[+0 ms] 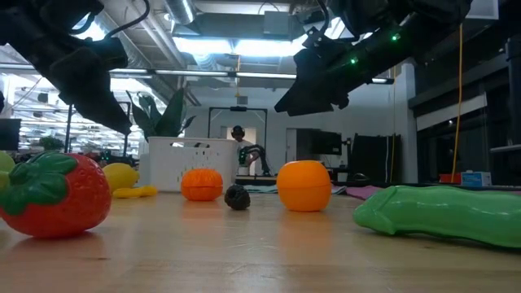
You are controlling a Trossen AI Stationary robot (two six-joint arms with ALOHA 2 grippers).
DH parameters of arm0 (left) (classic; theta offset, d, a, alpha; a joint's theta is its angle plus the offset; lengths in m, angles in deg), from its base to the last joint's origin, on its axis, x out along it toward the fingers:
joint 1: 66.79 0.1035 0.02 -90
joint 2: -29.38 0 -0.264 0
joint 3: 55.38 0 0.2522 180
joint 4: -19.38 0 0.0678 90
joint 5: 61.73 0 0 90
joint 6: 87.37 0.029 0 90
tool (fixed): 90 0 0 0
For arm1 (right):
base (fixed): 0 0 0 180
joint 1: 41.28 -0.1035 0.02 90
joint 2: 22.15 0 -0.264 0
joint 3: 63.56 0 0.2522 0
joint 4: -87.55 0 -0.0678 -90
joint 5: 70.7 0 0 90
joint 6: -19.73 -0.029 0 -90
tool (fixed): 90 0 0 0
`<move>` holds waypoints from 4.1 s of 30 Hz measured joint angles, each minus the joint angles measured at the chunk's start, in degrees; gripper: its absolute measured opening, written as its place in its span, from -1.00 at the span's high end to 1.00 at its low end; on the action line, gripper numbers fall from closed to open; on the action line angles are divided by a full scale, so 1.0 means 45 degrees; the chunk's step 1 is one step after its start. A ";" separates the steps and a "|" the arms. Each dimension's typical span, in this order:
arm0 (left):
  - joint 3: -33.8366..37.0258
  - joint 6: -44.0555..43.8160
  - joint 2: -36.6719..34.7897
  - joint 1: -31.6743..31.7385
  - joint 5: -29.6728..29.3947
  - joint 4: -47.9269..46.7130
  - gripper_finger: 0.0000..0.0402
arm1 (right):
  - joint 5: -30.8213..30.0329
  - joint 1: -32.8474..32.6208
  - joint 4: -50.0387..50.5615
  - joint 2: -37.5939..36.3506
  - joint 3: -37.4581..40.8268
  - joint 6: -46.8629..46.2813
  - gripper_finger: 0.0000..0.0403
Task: Pick and placing Produce into tupperware
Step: Put the yellow lemon into the white basket
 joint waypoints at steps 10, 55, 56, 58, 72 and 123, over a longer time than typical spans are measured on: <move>-0.0688 0.0359 0.0050 -0.0005 0.0232 0.0285 -0.52 | 0.0005 0.0000 -0.0063 0.0000 0.0000 -0.0003 -0.33; -0.4648 -0.5474 0.7169 -0.0622 0.1109 -0.4752 -0.49 | 0.0010 0.0000 -0.0073 0.0000 0.0000 -0.0045 -0.33; -0.4648 -0.5459 0.7169 -0.0622 0.1251 -0.4543 -0.49 | 0.0010 0.0000 -0.0073 0.0000 0.0000 -0.0042 -0.33; -0.4648 -0.5393 0.7169 -0.0622 0.1462 -0.4187 -0.49 | 0.0010 0.0000 -0.0073 0.0000 0.0000 -0.0042 -0.33; -0.4630 -0.5267 0.8108 -0.0611 0.1252 -0.4073 -0.49 | 0.0010 -0.0005 -0.0073 0.0000 0.0000 -0.0047 -0.33; -0.4634 -0.4146 1.0758 -0.0099 0.1810 -0.2669 -0.01 | 0.0016 -0.0010 -0.0083 0.0000 0.0000 -0.0052 -0.33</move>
